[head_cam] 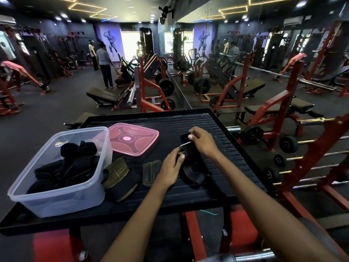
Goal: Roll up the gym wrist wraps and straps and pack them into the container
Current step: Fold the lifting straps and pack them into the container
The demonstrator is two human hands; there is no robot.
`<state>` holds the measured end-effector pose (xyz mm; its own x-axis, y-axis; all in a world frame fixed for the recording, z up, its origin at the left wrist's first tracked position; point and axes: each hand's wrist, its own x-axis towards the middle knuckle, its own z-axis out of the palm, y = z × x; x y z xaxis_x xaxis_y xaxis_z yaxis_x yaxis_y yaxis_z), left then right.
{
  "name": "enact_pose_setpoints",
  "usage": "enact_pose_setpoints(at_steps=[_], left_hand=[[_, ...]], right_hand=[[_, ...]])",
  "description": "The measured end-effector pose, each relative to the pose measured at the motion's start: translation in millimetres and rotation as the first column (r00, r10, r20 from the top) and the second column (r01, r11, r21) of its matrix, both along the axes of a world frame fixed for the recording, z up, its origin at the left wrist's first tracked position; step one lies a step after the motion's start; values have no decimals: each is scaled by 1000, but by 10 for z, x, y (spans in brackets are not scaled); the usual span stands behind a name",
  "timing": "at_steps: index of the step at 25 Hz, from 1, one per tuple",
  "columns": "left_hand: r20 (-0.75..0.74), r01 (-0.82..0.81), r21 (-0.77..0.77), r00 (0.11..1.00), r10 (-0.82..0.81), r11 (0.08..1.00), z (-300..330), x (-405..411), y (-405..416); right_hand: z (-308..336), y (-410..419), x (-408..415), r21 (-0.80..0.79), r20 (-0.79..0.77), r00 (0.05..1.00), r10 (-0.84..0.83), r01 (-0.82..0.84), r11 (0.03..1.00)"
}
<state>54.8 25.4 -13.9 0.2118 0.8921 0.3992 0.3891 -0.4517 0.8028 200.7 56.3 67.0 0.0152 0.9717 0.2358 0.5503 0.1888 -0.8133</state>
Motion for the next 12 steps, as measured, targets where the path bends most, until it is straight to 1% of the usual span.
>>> enact_pose_setpoints(at_steps=[2,4,5,7,9,12], left_hand=[[-10,17,42,1000,-16,999,8,16,-10],[-21,-3,48,1000,4,999,17,40,-3],[-25,-20,42,999,21,999,14,52,6],[-37,-64,31,997,65,997,2,71,25],[-52,-109,44,992,111,993,-5,88,40],[-86,-163,69,982,169,984,10,89,55]], right_hand=[[24,10,-2,18,-107,993,-51,54,998],[27,36,-10,-11,-279,953,-115,116,993],[23,45,-8,-22,-328,934,-139,140,990],[31,24,-14,-19,-371,915,-159,163,986],[76,-47,-21,18,-438,892,-114,136,991],[132,-143,2,94,-500,866,-3,57,994]])
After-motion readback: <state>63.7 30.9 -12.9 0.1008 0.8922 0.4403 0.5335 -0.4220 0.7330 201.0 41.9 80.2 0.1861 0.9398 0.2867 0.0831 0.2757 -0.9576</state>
